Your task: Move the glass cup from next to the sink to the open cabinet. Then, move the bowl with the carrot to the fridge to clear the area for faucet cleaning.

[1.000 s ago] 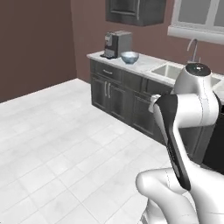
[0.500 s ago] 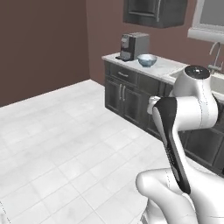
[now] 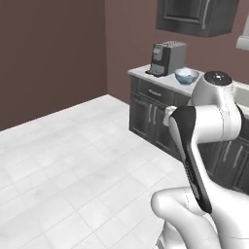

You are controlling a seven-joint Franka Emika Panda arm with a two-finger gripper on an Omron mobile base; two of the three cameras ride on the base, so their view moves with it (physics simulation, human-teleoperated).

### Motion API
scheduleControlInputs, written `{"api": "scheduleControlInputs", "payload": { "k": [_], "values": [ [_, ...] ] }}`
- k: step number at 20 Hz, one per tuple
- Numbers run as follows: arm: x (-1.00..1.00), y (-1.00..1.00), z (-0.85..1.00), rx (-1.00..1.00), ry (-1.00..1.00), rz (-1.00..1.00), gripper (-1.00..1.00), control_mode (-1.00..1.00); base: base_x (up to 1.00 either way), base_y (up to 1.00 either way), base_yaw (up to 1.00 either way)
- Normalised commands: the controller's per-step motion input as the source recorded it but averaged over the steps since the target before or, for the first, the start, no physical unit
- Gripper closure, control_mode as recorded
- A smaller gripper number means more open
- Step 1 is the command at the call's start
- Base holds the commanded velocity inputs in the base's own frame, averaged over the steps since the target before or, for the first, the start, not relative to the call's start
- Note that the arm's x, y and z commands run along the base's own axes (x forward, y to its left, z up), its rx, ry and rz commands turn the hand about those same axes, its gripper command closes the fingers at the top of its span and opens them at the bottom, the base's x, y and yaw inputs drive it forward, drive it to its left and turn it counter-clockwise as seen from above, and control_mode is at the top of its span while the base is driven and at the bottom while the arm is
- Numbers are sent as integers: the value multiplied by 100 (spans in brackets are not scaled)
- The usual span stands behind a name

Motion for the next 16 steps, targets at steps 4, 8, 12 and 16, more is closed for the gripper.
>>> {"api": "scheduleControlInputs", "payload": {
  "k": [4, 8, 12, 16],
  "values": [
    [0, 0, 0, 0, 0, 0, -100, 100, 100, -1, -4],
    [0, 0, 0, 0, 0, 0, -100, 100, 100, 0, -35],
    [0, 0, 0, 0, 0, 0, -100, 100, 100, 4, -48],
    [0, 0, 0, 0, 0, 0, -100, 100, 100, 23, -50]
  ]
}}
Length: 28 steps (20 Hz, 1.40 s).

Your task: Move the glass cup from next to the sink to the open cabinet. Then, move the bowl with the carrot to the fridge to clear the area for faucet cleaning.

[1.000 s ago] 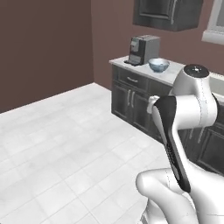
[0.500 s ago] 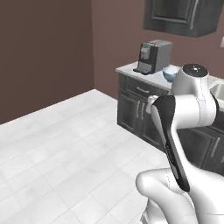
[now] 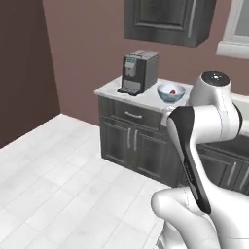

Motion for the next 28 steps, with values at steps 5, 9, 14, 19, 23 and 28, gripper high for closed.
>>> {"api": "scheduleControlInputs", "payload": {
  "k": [5, 9, 14, 19, 23, 28],
  "values": [
    [0, 0, 0, 0, 0, 0, -100, 100, 100, 37, -52],
    [0, 0, 0, 0, 0, 0, -100, 100, 100, 22, -60],
    [0, 0, 0, 0, 0, 0, -100, 100, 99, 0, -65],
    [0, 0, 0, 0, 0, 0, -100, 100, 99, 0, -53],
    [0, 0, 0, 0, 0, 0, -100, 100, 93, 34, -27],
    [0, 0, 0, 0, 0, 0, -100, 100, 19, 65, -12]
  ]
}}
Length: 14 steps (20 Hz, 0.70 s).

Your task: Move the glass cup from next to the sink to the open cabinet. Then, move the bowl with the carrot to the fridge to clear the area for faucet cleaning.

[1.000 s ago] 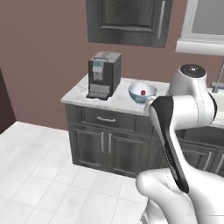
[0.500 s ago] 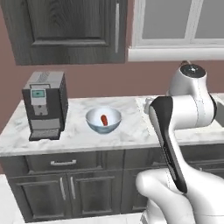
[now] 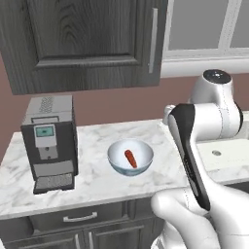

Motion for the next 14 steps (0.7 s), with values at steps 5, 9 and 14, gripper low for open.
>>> {"api": "scheduleControlInputs", "payload": {
  "k": [5, 9, 14],
  "values": [
    [0, 0, 0, 0, 0, 0, -100, 100, -13, 32, -1],
    [0, 0, 0, 0, 0, 0, -100, 100, 13, 0, 0],
    [0, 0, 0, 0, 0, 0, -100, 100, 69, 3, 0]
  ]
}}
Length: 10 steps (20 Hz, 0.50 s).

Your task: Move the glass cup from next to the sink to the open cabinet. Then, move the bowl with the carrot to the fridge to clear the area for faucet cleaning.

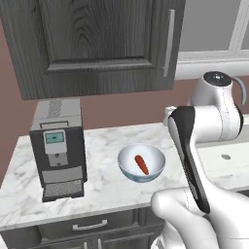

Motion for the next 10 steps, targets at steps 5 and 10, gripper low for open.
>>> {"api": "scheduleControlInputs", "payload": {
  "k": [5, 10],
  "values": [
    [25, -1, -22, 0, 3, 3, -100, -100, 30, 3, 0],
    [28, -1, -65, 0, 14, 19, -100, -100, 0, 0, 0]
  ]
}}
